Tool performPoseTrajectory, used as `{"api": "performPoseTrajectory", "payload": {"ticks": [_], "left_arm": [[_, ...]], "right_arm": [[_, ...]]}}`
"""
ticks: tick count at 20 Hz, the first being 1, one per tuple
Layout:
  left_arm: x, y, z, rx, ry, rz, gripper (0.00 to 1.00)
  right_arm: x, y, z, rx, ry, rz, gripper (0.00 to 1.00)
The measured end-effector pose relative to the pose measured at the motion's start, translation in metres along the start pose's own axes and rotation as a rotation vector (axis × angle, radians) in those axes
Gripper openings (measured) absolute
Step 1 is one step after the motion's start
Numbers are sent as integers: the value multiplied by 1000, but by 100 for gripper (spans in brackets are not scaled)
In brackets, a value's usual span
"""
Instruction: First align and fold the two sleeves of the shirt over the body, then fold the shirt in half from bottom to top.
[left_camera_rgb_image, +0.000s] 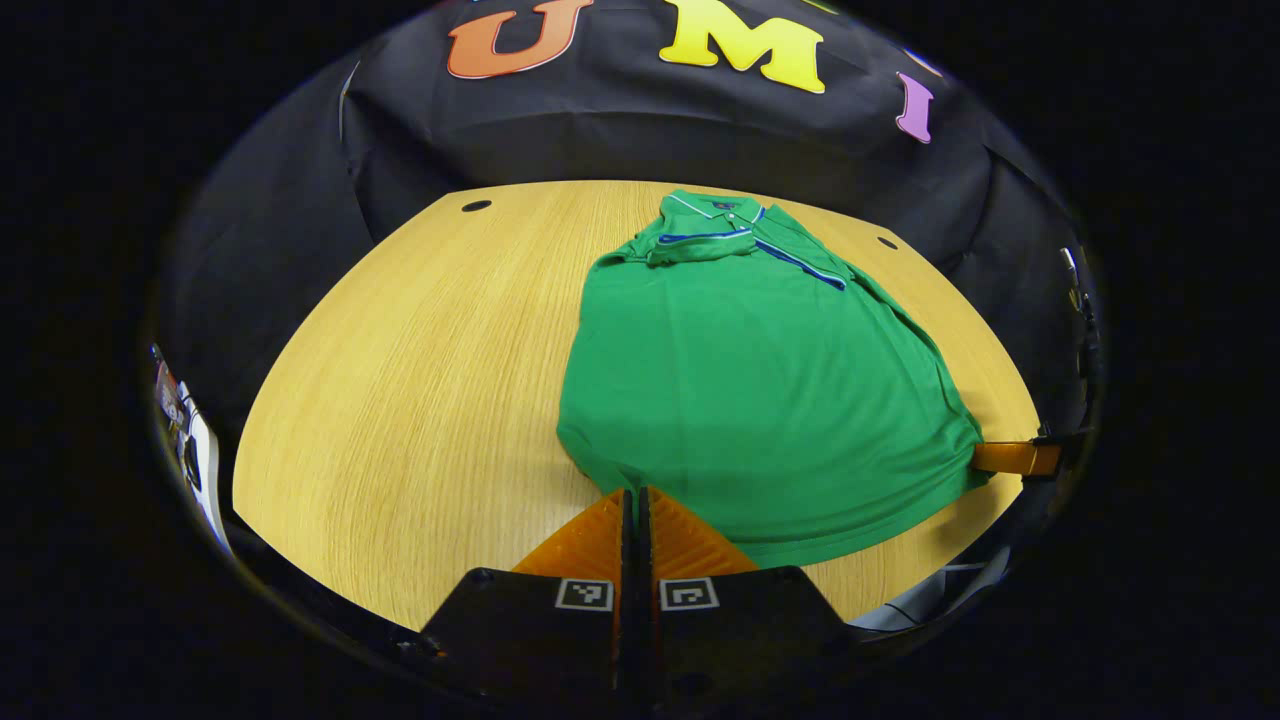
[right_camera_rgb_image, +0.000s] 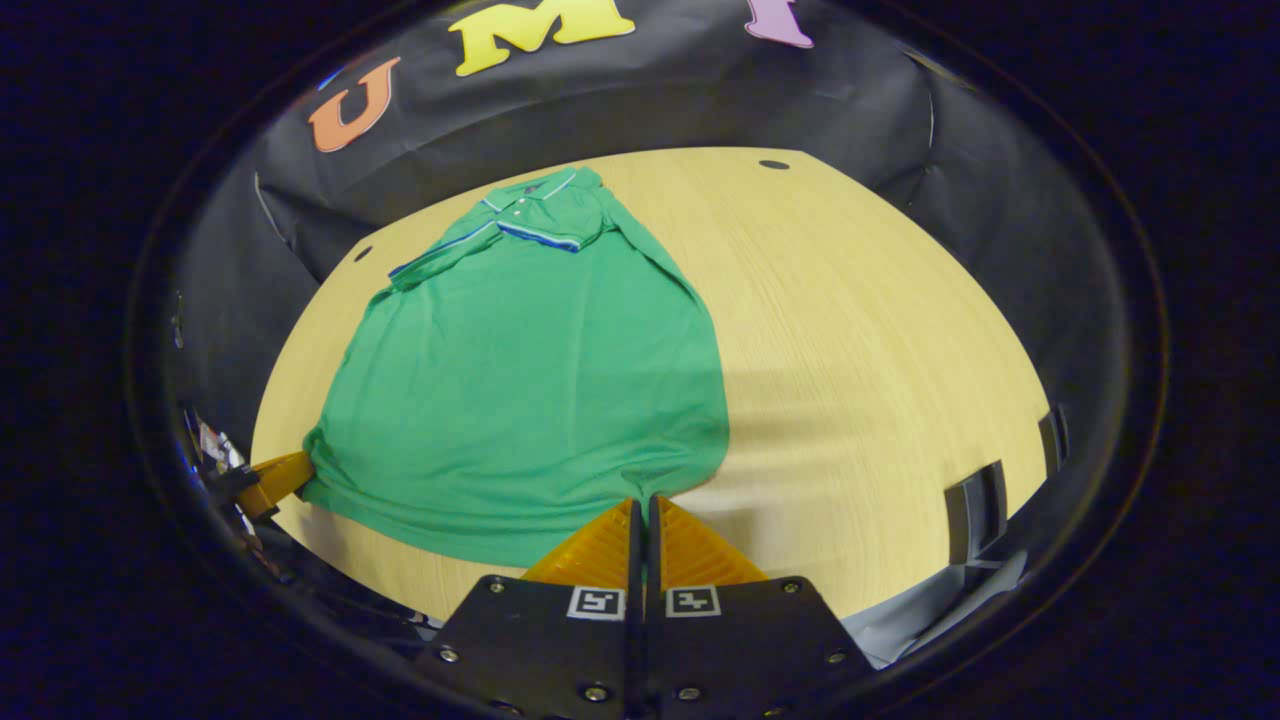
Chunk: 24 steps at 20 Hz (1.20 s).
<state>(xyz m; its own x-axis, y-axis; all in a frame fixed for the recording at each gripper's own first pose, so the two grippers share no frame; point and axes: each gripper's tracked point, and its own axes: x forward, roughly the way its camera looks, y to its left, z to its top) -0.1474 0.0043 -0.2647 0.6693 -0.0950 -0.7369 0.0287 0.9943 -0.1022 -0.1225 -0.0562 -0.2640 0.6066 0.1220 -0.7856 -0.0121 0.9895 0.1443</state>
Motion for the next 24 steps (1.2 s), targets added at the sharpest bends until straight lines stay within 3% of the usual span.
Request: {"api": "performPoseTrajectory", "payload": {"ticks": [3,24], "left_arm": [[5,0,15,69,-16,8,3],[64,0,122,293,-82,-31,3]], "right_arm": [[-1,3,17,-59,-22,-6,0],[36,28,141,-295,-124,-16,1]]}}
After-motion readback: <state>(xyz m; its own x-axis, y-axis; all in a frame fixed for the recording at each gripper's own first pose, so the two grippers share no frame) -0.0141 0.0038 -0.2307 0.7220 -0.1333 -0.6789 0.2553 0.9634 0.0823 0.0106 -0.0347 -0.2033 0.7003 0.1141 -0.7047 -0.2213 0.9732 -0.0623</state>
